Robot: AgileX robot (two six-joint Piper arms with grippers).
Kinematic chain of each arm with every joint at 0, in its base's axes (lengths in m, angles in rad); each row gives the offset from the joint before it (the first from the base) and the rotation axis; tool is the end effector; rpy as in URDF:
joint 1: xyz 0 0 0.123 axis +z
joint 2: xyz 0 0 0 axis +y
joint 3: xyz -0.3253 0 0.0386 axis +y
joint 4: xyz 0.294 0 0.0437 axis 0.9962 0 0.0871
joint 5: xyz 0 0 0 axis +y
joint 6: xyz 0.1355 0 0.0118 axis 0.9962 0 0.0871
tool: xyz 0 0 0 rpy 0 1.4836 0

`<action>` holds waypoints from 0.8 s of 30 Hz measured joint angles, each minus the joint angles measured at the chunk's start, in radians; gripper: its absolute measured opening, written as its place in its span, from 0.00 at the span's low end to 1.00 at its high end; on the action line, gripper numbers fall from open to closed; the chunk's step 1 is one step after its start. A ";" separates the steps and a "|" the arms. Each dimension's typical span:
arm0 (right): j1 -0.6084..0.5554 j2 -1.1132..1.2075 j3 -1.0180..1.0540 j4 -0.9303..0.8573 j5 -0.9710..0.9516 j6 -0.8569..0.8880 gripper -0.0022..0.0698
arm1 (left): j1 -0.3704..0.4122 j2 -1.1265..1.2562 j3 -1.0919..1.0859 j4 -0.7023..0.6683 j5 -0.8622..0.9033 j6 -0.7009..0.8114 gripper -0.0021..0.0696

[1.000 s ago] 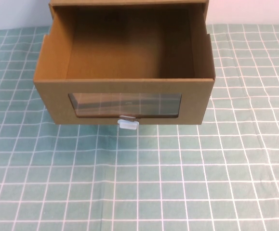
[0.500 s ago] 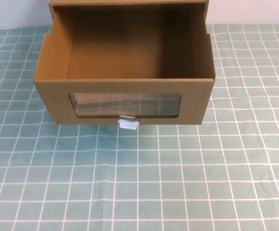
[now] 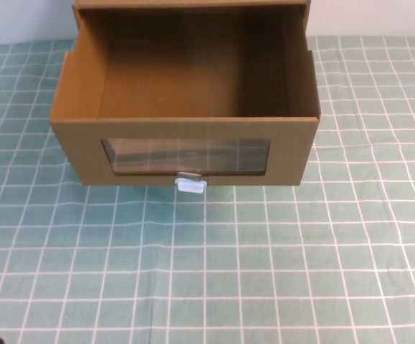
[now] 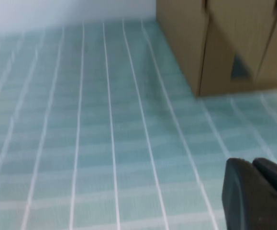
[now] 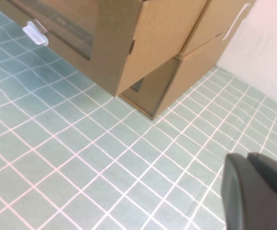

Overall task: Open the shoe box
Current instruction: 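Pull the top drawer of the cardboard box fully open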

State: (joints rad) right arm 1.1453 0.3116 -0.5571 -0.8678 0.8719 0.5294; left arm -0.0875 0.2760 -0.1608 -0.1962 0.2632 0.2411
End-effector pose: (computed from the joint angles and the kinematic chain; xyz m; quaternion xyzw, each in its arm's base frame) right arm 0.1060 0.0414 0.3382 -0.3122 0.7290 0.0557 0.6067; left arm 0.1238 -0.0178 0.2200 0.0707 0.7975 -0.0311 0.5983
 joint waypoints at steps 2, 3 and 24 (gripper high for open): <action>0.000 0.000 0.000 0.004 0.000 0.000 0.01 | 0.000 0.000 0.034 0.000 0.002 0.000 0.02; 0.000 0.000 0.000 0.004 0.000 0.000 0.01 | 0.000 0.000 0.052 0.000 0.002 0.000 0.02; 0.000 0.000 0.000 0.008 -0.002 0.000 0.01 | 0.002 -0.285 0.187 0.028 0.077 -0.002 0.02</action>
State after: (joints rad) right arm 1.1453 0.3116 -0.5571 -0.8599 0.8696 0.5294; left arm -0.0856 -0.0093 0.0263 -0.1678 0.3399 0.2389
